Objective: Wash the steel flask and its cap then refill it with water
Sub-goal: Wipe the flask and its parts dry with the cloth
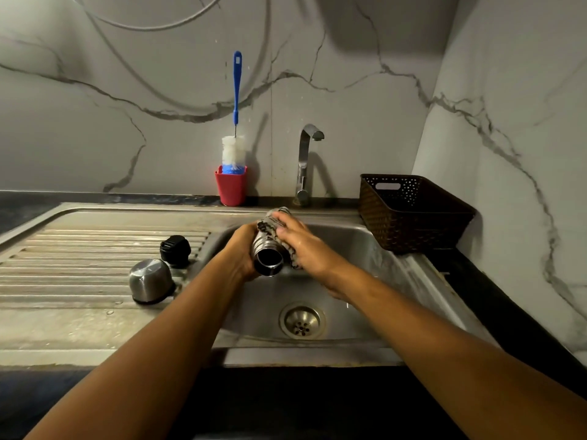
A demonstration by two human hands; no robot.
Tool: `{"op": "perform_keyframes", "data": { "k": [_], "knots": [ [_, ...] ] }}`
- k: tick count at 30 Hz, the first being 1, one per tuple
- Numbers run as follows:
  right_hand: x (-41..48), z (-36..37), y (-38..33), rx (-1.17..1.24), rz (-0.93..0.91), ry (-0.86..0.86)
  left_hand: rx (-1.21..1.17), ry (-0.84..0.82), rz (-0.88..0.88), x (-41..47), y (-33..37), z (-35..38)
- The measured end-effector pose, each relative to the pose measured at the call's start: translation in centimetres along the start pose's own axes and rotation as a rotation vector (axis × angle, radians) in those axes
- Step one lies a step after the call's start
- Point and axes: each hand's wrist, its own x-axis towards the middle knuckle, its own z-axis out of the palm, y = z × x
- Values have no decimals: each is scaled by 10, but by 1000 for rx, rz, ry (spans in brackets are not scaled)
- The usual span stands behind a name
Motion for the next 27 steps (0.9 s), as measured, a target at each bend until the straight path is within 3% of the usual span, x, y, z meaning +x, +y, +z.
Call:
{"op": "perform_keyframes", "data": {
  "k": [2,6,11,14,17,21,24,27],
  "knots": [
    [1,-3,1,-64,-53,-5,52,22,22,-5,-2,-1],
    [30,-32,-5,-213,-10,204,227,-139,44,-28,-6,5],
    [29,-43,5,267,248,254,486,-154,-69,-15,10,3],
    [17,-43,0,502,343,202,901,-269,126,-12,8,1],
    [14,-42,-5,653,465,171,1176,-187,357,-9,8,-6],
    [11,-26,-17,686,474,135,1084,-79,495,-5,9,-11],
    [11,-3,-15,591,330,216,839,-62,454,-10,8,-7],
    [11,16,0,378,42,259,678,-91,498,-12,5,-2]
  ]
}}
